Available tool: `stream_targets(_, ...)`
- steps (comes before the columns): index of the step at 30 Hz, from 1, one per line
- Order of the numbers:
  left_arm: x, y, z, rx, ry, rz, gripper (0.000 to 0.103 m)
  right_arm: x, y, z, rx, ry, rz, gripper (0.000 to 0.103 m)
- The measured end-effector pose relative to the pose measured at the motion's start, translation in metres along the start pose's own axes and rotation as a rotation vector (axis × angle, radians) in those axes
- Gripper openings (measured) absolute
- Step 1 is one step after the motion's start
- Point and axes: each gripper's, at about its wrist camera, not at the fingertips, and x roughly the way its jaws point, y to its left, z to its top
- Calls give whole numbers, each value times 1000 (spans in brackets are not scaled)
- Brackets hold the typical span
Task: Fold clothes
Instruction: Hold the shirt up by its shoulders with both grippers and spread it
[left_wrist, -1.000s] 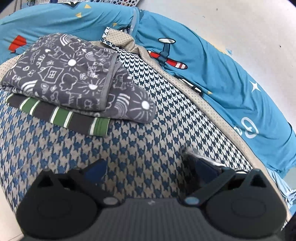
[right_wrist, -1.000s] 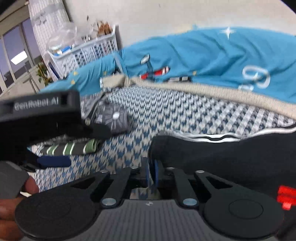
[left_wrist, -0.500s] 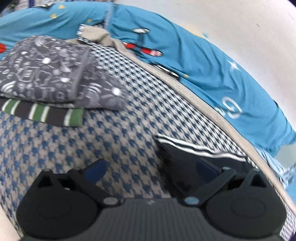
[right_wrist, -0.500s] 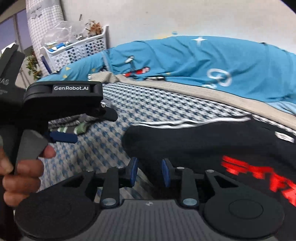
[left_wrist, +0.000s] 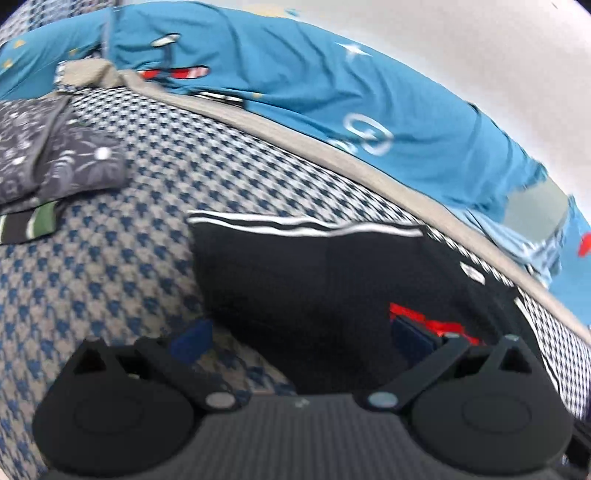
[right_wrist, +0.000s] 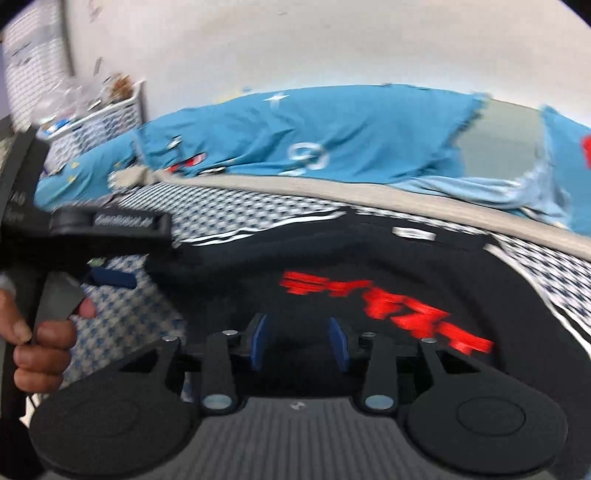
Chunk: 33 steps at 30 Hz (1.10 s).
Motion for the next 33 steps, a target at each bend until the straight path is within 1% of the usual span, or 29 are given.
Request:
stream_targets(5, 5, -25, -10, 70, 11, -30, 103, -16, -48, -2, 77, -28, -90, 38)
stream_targets(13, 15, -59, -33, 178, 56, -84, 103, -47, -126, -14, 157, -19, -301, 38)
stream_targets(20, 23, -74, -49, 232, 79, -92, 103, -68, -183, -32, 272, 25, -489, 38)
stream_targets(23, 26, -76, -51, 240, 80, -84, 103, -70, -200, -39, 332, 41, -527, 39)
stream_targets(24, 27, -77, -52, 239, 81, -81, 103, -70, -205, -42, 357, 45, -527, 39)
stream_targets(27, 30, -78, -53, 235, 87, -75, 103, -65, -216, -48, 433, 49, -489, 40)
stream_targets(30, 33, -79, -54, 233, 96, -70, 103, -58, -217, -49, 446, 29, -473, 43)
stream_targets(33, 37, -79, -56, 227, 106, -66, 103, -50, -214, -48, 426, 9, -490, 45)
